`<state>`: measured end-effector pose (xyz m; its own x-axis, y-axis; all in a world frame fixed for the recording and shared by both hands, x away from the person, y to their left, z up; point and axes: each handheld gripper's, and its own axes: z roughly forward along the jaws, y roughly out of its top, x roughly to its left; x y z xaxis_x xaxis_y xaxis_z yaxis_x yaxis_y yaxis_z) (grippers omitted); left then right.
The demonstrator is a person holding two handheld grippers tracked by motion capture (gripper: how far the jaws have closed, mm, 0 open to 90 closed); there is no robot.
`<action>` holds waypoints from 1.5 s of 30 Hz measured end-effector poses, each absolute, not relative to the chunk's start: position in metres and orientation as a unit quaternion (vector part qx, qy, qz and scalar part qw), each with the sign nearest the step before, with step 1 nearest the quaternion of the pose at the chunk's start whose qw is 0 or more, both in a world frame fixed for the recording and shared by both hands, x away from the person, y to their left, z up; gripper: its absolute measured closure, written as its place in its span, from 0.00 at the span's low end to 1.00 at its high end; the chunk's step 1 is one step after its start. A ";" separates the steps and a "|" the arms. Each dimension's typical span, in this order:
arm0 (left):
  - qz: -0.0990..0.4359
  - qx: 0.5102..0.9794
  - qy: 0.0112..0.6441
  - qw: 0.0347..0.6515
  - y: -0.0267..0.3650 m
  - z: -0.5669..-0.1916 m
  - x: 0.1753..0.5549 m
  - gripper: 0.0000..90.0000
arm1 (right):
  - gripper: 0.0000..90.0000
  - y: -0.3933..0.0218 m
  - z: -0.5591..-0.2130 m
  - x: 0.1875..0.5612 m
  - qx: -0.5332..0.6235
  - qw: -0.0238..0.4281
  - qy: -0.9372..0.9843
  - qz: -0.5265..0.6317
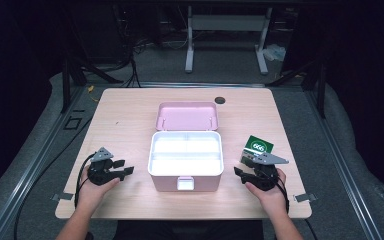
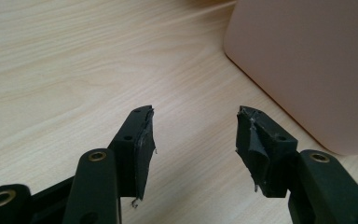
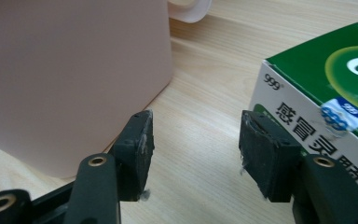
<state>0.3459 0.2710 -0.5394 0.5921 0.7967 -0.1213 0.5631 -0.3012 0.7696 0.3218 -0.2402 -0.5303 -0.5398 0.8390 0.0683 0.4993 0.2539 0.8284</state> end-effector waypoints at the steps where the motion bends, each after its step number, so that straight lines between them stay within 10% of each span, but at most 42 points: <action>1: 0.141 0.794 0.429 0.408 0.271 -0.539 0.347 0.52 | 0.50 -0.241 -0.530 0.322 0.437 0.197 0.766 0.429; 45: 0.143 0.778 0.417 0.448 0.264 -0.497 0.342 0.52 | 0.46 -0.242 -0.524 0.317 0.442 0.195 0.764 0.428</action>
